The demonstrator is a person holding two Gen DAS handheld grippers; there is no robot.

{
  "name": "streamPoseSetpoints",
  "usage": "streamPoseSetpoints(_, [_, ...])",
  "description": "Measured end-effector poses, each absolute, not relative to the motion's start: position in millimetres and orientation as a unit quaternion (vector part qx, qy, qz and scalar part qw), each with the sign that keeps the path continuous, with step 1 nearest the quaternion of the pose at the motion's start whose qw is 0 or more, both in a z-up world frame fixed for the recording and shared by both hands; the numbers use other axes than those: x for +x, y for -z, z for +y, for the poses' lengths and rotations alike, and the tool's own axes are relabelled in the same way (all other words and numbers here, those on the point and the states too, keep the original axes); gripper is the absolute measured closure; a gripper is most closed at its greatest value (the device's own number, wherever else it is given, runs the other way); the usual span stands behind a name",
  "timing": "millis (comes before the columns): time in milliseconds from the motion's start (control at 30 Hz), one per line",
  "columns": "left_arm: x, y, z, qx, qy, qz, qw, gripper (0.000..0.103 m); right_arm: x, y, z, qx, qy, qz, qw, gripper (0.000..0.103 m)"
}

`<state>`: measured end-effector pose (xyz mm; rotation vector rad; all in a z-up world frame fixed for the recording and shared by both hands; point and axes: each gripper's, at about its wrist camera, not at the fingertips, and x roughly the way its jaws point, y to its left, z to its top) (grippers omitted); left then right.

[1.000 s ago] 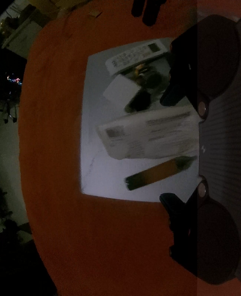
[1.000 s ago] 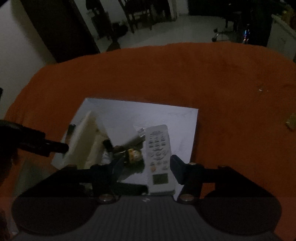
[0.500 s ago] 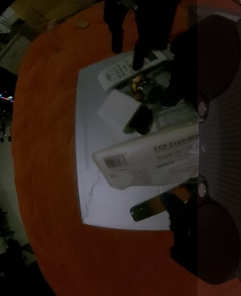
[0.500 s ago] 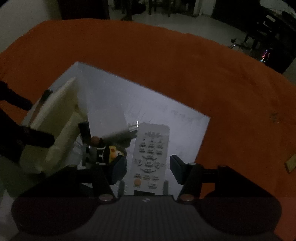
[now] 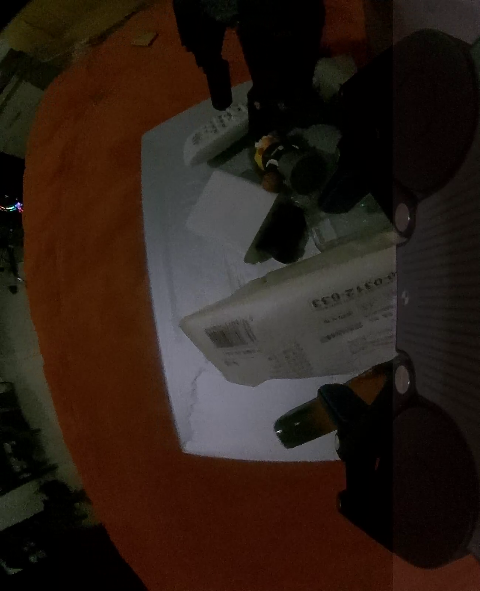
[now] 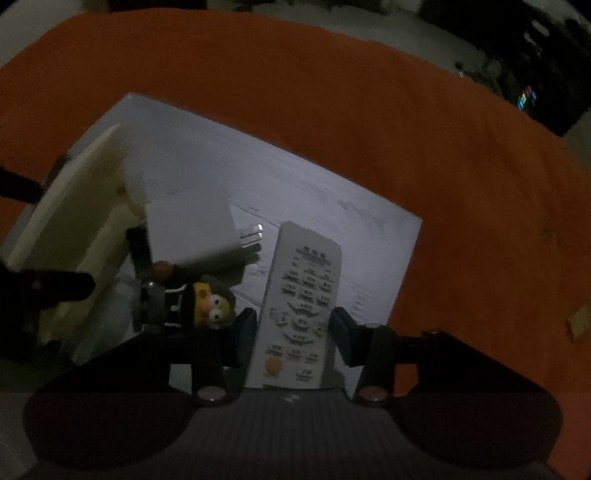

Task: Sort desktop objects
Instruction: 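Grasp the white tissue pack with the left tool while the right tool grasps the white remote, then lift the tissue pack with the left tool while the right tool lifts the remote toward the box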

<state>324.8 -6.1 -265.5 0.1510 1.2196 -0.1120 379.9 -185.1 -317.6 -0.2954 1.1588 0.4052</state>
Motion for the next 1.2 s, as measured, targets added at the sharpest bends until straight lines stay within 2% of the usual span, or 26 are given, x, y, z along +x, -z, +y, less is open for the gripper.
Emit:
streamPoseSetpoints(67, [323,266,-9,0.074,0.055,0.566,0.819,0.006,382,320,-186,-0.135,-0.181,0.545,0.807,0.055])
streamPoseSetpoints(133, [323,268,-10,0.074,0.057,0.567,0.818,0.024,383,322,-186,-0.134,-0.175,0.549,0.806,0.059])
streamPoseSetpoints(200, [322,269,-12,0.080,0.058,0.562,0.821,0.034,383,322,-190,-0.120,-0.178,0.555,0.804,0.060])
streamPoseSetpoints(267, [322,268,-14,0.088,0.062,0.555,0.825,0.055,382,321,-194,-0.110,-0.181,0.558,0.803,0.062])
streamPoseSetpoints(300, [322,268,-16,0.098,0.061,0.556,0.823,0.071,382,320,-194,-0.108,-0.180,0.558,0.803,0.062])
streamPoseSetpoints(333, [322,270,-17,0.108,0.061,0.560,0.819,0.075,382,319,-195,-0.105,-0.180,0.559,0.803,0.063])
streamPoseSetpoints(467, [322,272,-16,0.109,0.059,0.558,0.820,0.082,381,316,-192,-0.110,-0.182,0.557,0.803,0.065])
streamPoseSetpoints(633, [322,270,-14,0.107,0.056,0.554,0.824,0.093,378,311,-194,-0.099,-0.179,0.557,0.805,0.072])
streamPoseSetpoints(767, [323,259,-5,0.084,0.065,0.554,0.826,0.094,376,307,-195,-0.081,-0.176,0.562,0.804,0.079])
streamPoseSetpoints(1200, [322,227,15,0.021,0.088,0.537,0.839,0.095,371,291,-206,-0.028,-0.182,0.563,0.806,0.080])
